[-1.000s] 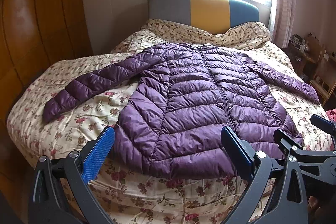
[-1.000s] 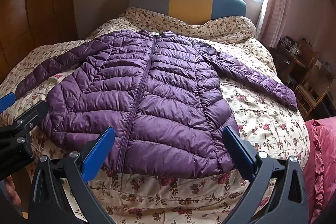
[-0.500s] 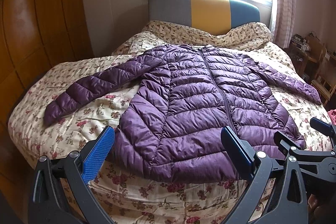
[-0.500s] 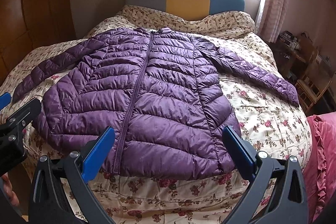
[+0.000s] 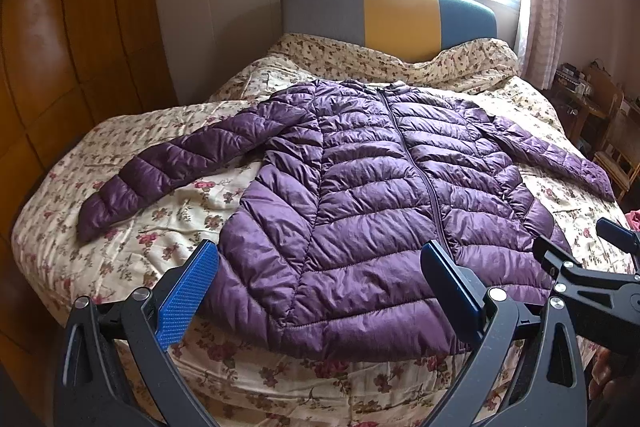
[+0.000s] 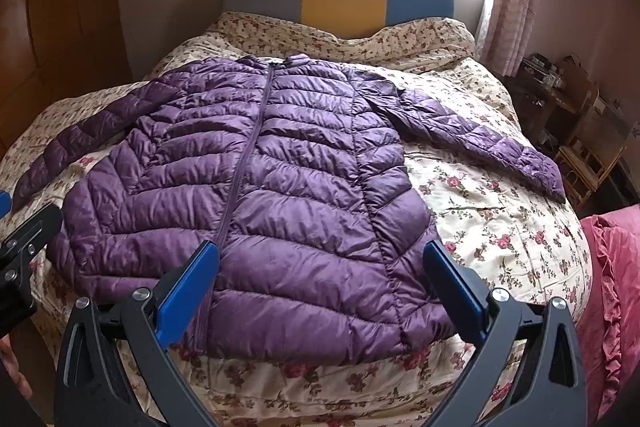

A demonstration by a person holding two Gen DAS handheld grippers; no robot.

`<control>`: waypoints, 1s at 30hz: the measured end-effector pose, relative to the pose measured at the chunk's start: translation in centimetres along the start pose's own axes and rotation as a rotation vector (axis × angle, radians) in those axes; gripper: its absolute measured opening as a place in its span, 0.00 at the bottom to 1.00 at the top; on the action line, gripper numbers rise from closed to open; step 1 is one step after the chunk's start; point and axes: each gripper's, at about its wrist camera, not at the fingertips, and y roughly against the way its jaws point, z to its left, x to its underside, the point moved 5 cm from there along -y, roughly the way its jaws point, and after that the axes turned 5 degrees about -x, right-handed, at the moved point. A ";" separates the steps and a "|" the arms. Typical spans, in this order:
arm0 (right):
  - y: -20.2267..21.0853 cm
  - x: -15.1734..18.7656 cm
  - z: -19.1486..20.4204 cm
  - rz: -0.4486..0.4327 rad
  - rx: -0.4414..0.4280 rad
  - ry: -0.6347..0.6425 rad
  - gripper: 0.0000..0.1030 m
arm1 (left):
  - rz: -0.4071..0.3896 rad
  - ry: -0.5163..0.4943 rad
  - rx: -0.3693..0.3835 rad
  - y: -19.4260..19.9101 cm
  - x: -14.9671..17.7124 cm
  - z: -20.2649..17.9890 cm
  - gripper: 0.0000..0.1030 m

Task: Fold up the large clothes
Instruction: 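Grasp the sleeve cuff nearest the right tool and lift it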

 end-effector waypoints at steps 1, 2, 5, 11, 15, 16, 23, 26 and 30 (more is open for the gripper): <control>-0.1 -0.1 -0.2 0.000 0.005 -0.001 0.98 | 0.001 -0.001 0.002 -0.1 -0.1 -0.1 0.97; -0.3 -0.3 -0.4 -0.001 0.009 -0.004 0.98 | 0.002 -0.002 0.003 -0.3 -0.3 -0.2 0.97; -0.8 -0.6 -1.1 0.000 0.019 -0.010 0.98 | 0.001 -0.010 0.008 -0.9 -0.8 -0.7 0.97; -3.0 -1.4 -4.4 0.016 0.067 -0.059 0.98 | 0.011 -0.040 0.017 -2.8 -1.7 -2.3 0.97; -5.2 -1.8 -8.2 0.043 0.116 -0.107 0.97 | 0.037 -0.059 0.040 -4.9 -2.4 -3.5 0.97; -5.8 -1.9 -9.5 0.049 0.134 -0.125 0.97 | 0.042 -0.063 0.046 -5.6 -2.6 -3.9 0.97; -10.1 -2.4 -19.8 0.117 0.282 -0.240 0.92 | 0.066 -0.099 0.086 -10.7 -4.1 -6.1 0.97; -11.6 -2.4 -24.5 0.147 0.340 -0.306 0.87 | 0.078 -0.089 0.124 -13.4 -5.0 -6.8 0.97; -13.0 -2.5 -31.8 0.183 0.410 -0.431 0.82 | 0.100 -0.093 0.117 -17.1 -6.2 -7.7 0.97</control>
